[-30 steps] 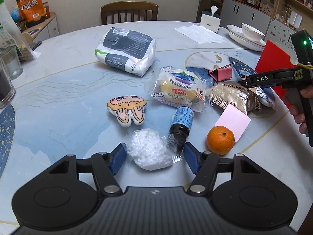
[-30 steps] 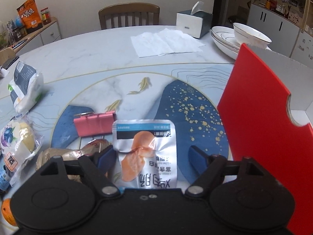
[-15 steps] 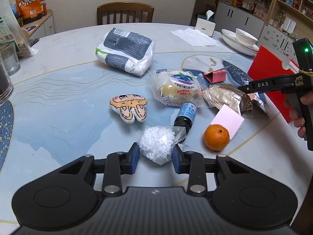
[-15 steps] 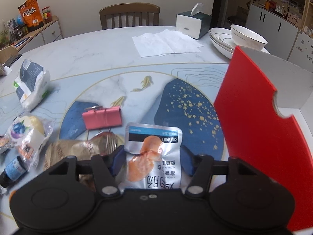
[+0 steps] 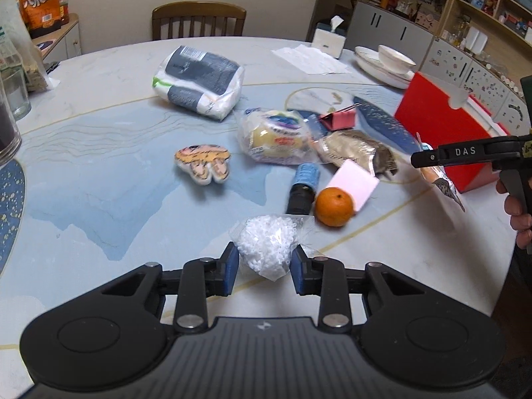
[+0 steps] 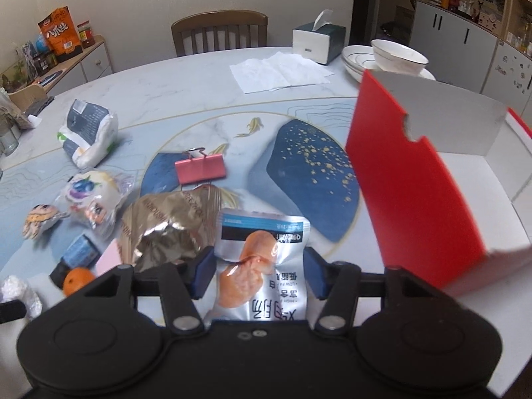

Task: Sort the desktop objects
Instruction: 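Carry the silver pouch with the right tool and the bead bag with the left tool into the box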

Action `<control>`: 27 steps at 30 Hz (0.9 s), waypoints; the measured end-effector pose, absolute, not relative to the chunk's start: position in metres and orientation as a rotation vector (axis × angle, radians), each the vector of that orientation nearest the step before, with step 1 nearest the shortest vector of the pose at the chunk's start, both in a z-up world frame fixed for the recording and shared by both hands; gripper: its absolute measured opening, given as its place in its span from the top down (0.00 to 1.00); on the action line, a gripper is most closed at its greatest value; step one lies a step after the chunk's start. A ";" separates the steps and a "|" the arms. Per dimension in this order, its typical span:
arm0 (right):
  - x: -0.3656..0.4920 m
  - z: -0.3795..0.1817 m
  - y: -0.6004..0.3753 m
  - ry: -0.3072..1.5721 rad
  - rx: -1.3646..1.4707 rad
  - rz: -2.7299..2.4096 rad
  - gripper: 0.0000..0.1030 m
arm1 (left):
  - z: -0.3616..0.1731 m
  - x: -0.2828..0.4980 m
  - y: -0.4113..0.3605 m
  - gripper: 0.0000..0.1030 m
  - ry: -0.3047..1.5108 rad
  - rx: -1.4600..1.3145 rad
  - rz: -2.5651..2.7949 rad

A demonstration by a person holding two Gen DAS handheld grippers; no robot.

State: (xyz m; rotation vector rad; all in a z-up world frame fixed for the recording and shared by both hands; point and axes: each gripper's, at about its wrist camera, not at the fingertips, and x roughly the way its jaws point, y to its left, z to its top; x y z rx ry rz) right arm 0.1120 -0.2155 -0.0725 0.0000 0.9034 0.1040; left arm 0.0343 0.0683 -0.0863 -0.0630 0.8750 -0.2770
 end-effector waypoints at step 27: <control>0.071 0.038 -0.346 0.778 -0.009 0.168 0.45 | 0.015 0.069 -0.110 0.70 0.703 0.004 -0.436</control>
